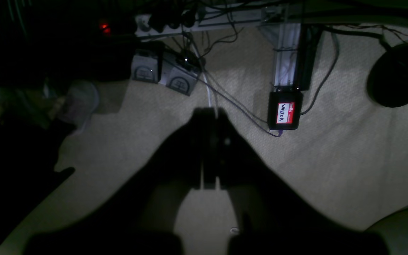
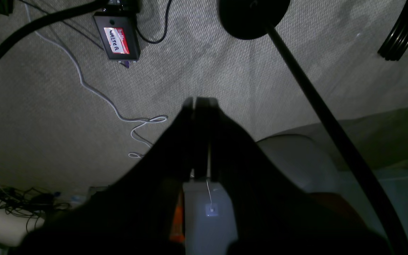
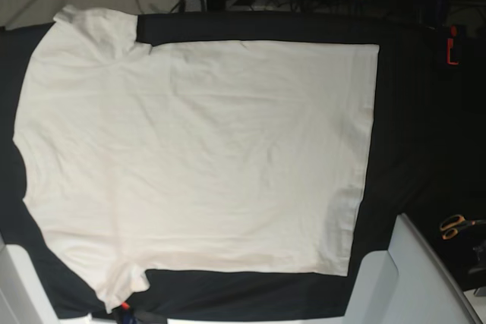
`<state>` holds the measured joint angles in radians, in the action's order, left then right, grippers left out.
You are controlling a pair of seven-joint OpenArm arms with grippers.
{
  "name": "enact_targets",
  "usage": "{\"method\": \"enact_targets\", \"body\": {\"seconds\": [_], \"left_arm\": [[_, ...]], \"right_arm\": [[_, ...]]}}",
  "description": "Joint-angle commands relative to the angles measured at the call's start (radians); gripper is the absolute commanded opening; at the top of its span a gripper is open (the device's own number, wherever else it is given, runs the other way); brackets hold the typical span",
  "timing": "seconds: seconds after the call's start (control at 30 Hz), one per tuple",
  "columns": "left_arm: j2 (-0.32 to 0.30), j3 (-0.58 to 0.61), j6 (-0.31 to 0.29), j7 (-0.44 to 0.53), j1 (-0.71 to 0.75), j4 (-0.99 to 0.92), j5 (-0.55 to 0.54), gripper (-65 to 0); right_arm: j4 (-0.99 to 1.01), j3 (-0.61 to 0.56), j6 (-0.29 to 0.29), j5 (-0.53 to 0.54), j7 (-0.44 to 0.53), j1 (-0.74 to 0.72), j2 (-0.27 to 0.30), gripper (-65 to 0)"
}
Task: Fold the T-shirt properly
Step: 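Move both grippers down toward the shirt's shoulder corners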
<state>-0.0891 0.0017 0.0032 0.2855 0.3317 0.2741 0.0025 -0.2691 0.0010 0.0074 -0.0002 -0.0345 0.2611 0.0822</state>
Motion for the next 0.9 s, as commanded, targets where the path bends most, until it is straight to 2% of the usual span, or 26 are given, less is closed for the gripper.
{"method": "enact_targets", "body": {"seconds": [0.0,0.33,0.43,0.53,0.77,0.87], "left_arm": [[-0.004,0.002,0.007,0.005,0.007,0.0,0.001,-65.0],[-0.001,0.002,0.007,0.005,0.007,-0.002,0.001,-65.0],[-0.001,0.002,0.007,0.005,0.005,-0.002,0.001,-65.0],[-0.001,0.002,0.007,0.005,0.005,-0.002,0.001,-65.0],[0.001,0.002,0.007,0.005,-0.006,-0.002,0.001,-65.0],[-0.001,0.002,0.007,0.005,-0.012,-0.002,0.001,-65.0]], "right_arm": [[-0.003,0.001,-0.007,0.001,-0.003,0.004,0.008,-65.0],[0.0,-0.002,-0.007,-0.002,0.008,-0.016,0.006,-65.0],[0.003,0.0,-0.007,0.001,0.107,-0.013,-0.003,-64.4],[0.004,0.0,-0.007,0.001,0.149,0.004,-0.032,-64.4],[0.004,0.004,-0.011,0.001,0.086,-0.042,-0.068,-64.8],[-0.003,0.004,-0.011,0.002,0.157,-0.038,-0.088,-64.8]]}}
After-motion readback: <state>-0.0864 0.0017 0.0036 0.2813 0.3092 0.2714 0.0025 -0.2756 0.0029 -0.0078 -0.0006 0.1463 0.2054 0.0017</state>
